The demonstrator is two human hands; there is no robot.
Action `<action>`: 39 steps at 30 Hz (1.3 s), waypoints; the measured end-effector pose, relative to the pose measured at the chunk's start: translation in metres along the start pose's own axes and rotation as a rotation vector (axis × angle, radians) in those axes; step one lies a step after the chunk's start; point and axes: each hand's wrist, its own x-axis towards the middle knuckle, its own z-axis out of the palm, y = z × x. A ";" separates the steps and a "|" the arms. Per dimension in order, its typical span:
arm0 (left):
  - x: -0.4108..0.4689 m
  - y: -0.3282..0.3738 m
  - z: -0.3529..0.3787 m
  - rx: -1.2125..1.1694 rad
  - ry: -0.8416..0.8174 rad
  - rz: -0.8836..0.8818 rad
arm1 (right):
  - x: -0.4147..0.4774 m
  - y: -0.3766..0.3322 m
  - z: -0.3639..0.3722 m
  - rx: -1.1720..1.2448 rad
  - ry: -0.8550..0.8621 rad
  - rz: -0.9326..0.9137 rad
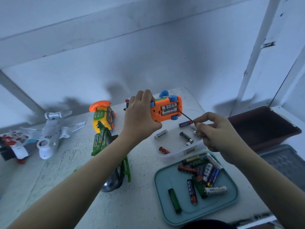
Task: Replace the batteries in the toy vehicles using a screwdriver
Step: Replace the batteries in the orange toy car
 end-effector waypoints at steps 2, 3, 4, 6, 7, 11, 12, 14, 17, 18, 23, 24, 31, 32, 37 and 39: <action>0.000 0.000 0.001 -0.002 -0.005 -0.010 | 0.000 0.001 -0.002 -0.022 -0.013 -0.030; 0.001 0.000 0.001 0.002 -0.004 -0.009 | 0.000 0.002 -0.003 -0.037 -0.019 -0.050; 0.002 0.000 0.001 0.007 0.000 -0.003 | 0.000 0.002 -0.004 -0.046 -0.026 -0.062; 0.003 0.001 0.001 0.010 0.005 0.016 | 0.001 0.002 -0.008 -0.051 -0.044 -0.066; 0.004 0.001 0.001 0.012 0.002 0.023 | 0.001 0.002 -0.010 -0.051 -0.053 -0.063; 0.001 -0.001 0.005 0.033 -0.015 0.034 | -0.001 0.003 -0.018 -0.085 -0.099 -0.042; 0.000 -0.001 0.006 0.033 -0.016 0.033 | -0.003 0.003 -0.018 -0.096 -0.135 -0.026; -0.001 0.002 0.005 0.023 -0.018 0.032 | -0.007 0.004 -0.015 -0.124 -0.210 -0.007; -0.001 0.007 0.003 0.009 -0.031 0.026 | -0.010 0.003 -0.009 -0.129 -0.205 -0.040; -0.001 0.008 0.003 0.007 -0.037 0.015 | -0.010 0.001 -0.008 -0.123 -0.195 -0.056; -0.003 0.012 0.001 0.003 -0.059 -0.055 | -0.012 -0.003 -0.004 -0.152 -0.187 -0.138; -0.003 0.013 0.000 0.006 -0.064 -0.060 | -0.012 -0.003 -0.002 -0.164 -0.186 -0.151; -0.006 0.020 -0.001 0.051 -0.033 -0.088 | -0.014 0.000 0.011 -0.271 -0.128 -0.255; -0.006 0.021 0.000 0.071 -0.015 -0.098 | -0.015 0.001 0.015 -0.298 -0.117 -0.276; -0.005 0.027 0.009 0.123 0.093 -0.161 | -0.021 0.007 0.037 -0.398 -0.059 -0.341; -0.005 0.027 0.011 0.126 0.085 -0.189 | -0.023 0.010 0.042 -0.398 -0.026 -0.342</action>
